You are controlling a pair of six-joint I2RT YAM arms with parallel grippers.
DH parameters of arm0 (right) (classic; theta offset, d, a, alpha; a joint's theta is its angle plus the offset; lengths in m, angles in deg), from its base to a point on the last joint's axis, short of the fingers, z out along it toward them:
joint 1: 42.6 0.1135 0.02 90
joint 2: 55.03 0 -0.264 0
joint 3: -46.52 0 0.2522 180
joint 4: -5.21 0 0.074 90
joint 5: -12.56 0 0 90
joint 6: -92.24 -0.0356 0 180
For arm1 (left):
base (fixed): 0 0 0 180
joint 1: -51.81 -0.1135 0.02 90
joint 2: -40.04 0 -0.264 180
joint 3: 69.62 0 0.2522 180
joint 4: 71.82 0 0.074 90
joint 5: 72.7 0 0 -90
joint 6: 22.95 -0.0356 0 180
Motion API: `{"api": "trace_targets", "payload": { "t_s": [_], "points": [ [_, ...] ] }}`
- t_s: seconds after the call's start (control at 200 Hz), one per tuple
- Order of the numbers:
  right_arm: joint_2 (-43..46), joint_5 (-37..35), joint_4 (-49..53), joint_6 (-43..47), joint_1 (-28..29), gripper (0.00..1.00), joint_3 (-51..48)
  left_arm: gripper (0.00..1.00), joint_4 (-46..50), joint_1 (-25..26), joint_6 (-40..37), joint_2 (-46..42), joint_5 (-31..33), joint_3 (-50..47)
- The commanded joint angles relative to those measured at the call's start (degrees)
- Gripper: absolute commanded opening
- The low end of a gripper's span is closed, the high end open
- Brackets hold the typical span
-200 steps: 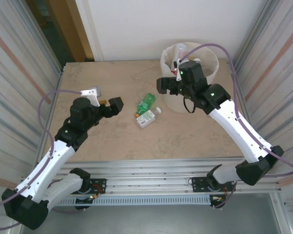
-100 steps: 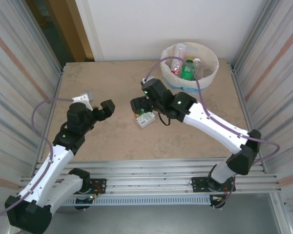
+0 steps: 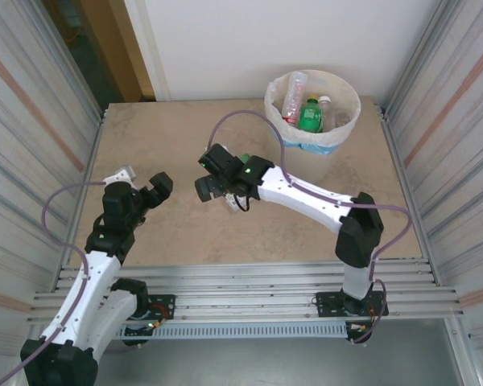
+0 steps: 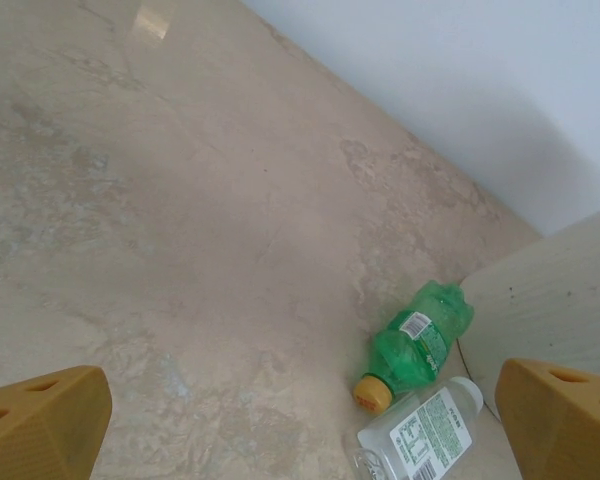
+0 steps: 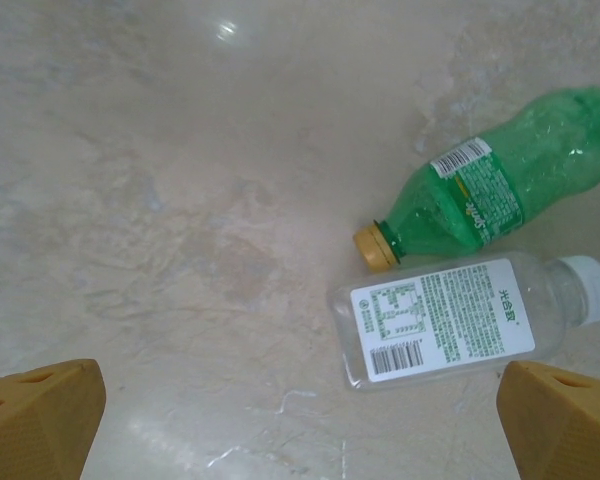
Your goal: Put the plastic bottles in the bin
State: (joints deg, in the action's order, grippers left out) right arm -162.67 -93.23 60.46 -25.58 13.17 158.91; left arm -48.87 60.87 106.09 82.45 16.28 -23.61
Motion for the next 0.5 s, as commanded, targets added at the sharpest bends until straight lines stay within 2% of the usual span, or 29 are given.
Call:
{"api": "trace_targets", "payload": {
  "t_s": [0.0, 0.27, 0.496],
  "points": [
    [-3.3, -3.0, 2.9, -4.7, -2.3, 0.98, 2.3, 0.99, -1.5, -0.3, 0.8, -0.3, -0.8, -0.8],
    [-9.3, -4.4, -0.9, -10.4, -6.4, 0.98, 2.6, 0.99, -4.4, -0.3, 0.9, 2.7, -3.3, -1.2],
    [-14.1, -2.6, -3.5, -14.2, -9.3, 0.98, 4.4, 0.99, -6.2, -0.4, 0.5, 5.5, -5.3, -1.2]
  ]
}}
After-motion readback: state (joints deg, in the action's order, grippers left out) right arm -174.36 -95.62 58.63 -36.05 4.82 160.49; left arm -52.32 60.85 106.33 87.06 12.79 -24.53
